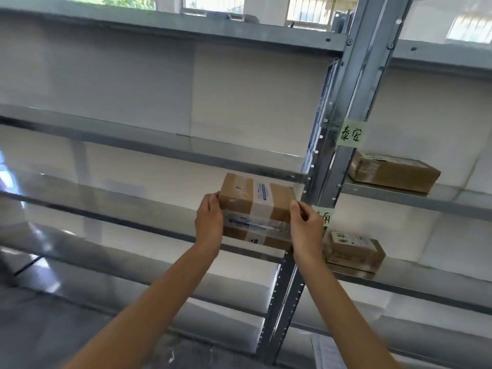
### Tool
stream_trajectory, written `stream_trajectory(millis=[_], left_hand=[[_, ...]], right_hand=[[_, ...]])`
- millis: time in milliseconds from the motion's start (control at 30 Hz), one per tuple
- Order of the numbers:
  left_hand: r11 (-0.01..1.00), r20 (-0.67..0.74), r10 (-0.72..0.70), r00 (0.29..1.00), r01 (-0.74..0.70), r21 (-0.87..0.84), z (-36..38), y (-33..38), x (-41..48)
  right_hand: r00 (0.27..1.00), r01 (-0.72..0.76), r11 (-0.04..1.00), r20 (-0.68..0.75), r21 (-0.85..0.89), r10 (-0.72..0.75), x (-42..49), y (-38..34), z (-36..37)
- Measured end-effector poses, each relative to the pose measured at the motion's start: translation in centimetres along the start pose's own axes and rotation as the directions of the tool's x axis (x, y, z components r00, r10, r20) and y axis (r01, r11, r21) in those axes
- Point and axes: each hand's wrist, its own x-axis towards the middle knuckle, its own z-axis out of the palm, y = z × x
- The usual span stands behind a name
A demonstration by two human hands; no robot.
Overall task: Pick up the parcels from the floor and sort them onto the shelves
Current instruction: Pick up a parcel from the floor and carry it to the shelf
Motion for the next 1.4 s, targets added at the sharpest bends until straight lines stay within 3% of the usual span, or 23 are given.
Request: stream_trajectory(millis=[167,400,667,800,1000,1200,1400], left_hand=[[0.987,-0.020,-0.090,0.996,0.086,-0.132,-5.6,1.1,0.6],[0.964,-0.038,-0.025,0.999,0.014,-0.266,-13.1,1.9,1.9],[0.946,0.049,0.320,0.946,-0.316,-0.077,-22.2,3.7,5.0],[0.912,0.051,0.398,0.916,-0.389,-0.128,-25.0,4.8,6.7],[0.940,0.200,0.305,0.931,-0.261,-0.218,-27.7,4.7,9.5],[0.942,0.405,0.216,0.888,-0.081,-0.324,-28.1,4.2,11.2],[0.949,0.426,0.205,0.881,-0.073,-0.305,-26.7,4.6,11.3]], right_hand=[[0.988,0.075,0.997,0.132,0.009,-0.076,-1.7,-2.5,3.4],[0.925,0.275,0.960,0.260,0.050,-0.278,-4.1,-4.7,8.7],[0.959,0.153,0.933,0.179,0.325,-0.219,-5.8,-7.6,14.4],[0.970,0.068,0.893,0.181,0.444,-0.164,-6.7,-9.2,16.0],[0.980,0.008,0.886,0.174,0.464,-0.100,-7.8,-10.9,17.6],[0.982,-0.061,0.878,0.186,0.475,-0.033,-9.9,-11.0,18.7],[0.975,-0.130,0.879,0.221,0.458,0.029,-10.5,-10.2,18.4]])
